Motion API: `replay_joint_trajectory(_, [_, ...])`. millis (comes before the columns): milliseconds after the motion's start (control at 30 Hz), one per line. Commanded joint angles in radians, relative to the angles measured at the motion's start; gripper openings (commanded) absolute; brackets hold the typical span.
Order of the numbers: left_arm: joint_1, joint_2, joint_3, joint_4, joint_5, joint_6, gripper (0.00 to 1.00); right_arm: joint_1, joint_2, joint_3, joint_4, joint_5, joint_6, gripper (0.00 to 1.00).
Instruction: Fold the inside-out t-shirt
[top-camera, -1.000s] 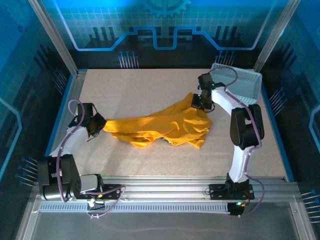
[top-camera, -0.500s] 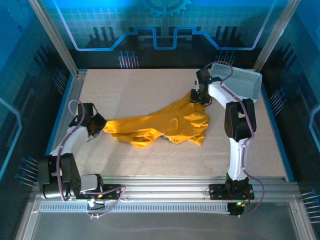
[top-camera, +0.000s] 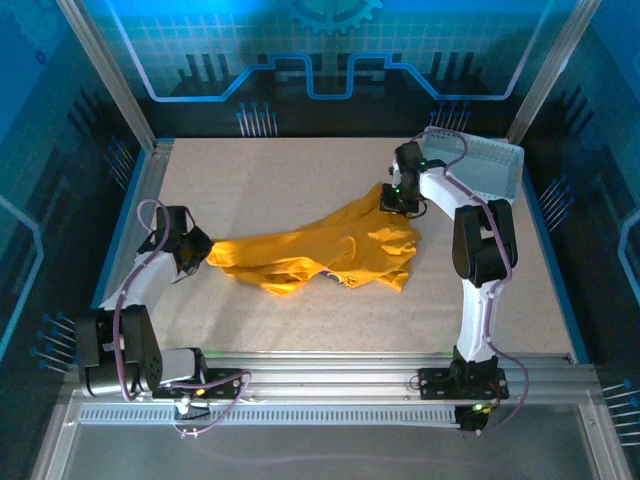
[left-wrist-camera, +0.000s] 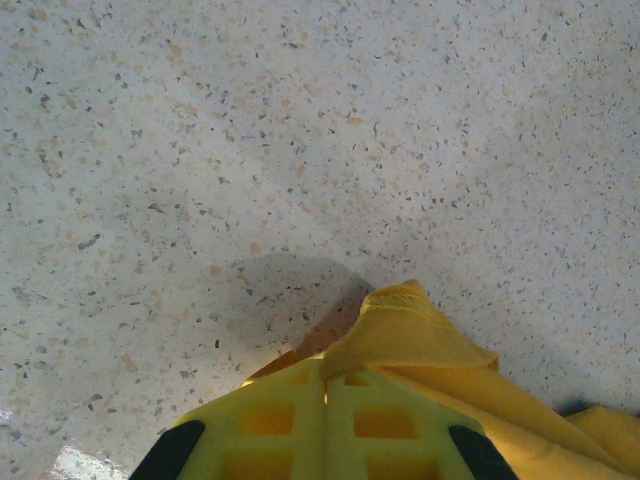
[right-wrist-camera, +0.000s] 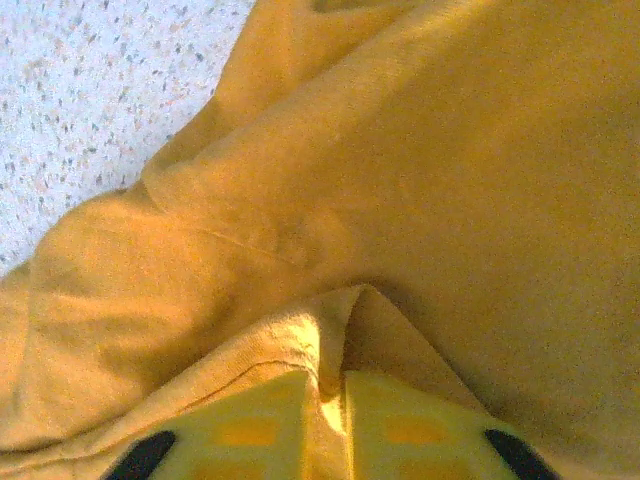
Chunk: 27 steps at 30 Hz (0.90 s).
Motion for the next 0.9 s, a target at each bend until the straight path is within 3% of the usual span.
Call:
replay_joint_trajectory(0, [0.012,0.009,0.024,0.001,0.008,-0.001,0.00,-0.002,0.015,0.053,-0.023,-0.003,-0.018,0.04])
replay_joint_trajectory(67, [0.012,0.009,0.026,-0.001,0.007,0.000,0.00,-0.001,0.022,0.100,-0.052,0.016,-0.027,0.00])
replay_joint_trajectory(633, [0.013,0.008,0.025,-0.001,0.006,0.000,0.00,0.018,0.224,0.415,-0.187,0.157,-0.128,0.00])
replay_joint_trajectory(667, [0.013,0.008,0.024,-0.002,0.005,0.001,0.00,0.021,0.224,0.421,-0.203,0.177,-0.130,0.05])
replay_joint_trajectory(767, [0.012,0.004,0.024,-0.008,-0.004,0.002,0.00,0.013,0.132,0.343,-0.195,0.198,-0.102,0.34])
replay_joint_trajectory(867, [0.013,0.002,0.022,-0.004,-0.009,0.000,0.00,-0.014,-0.007,0.184,-0.154,0.160,-0.030,0.47])
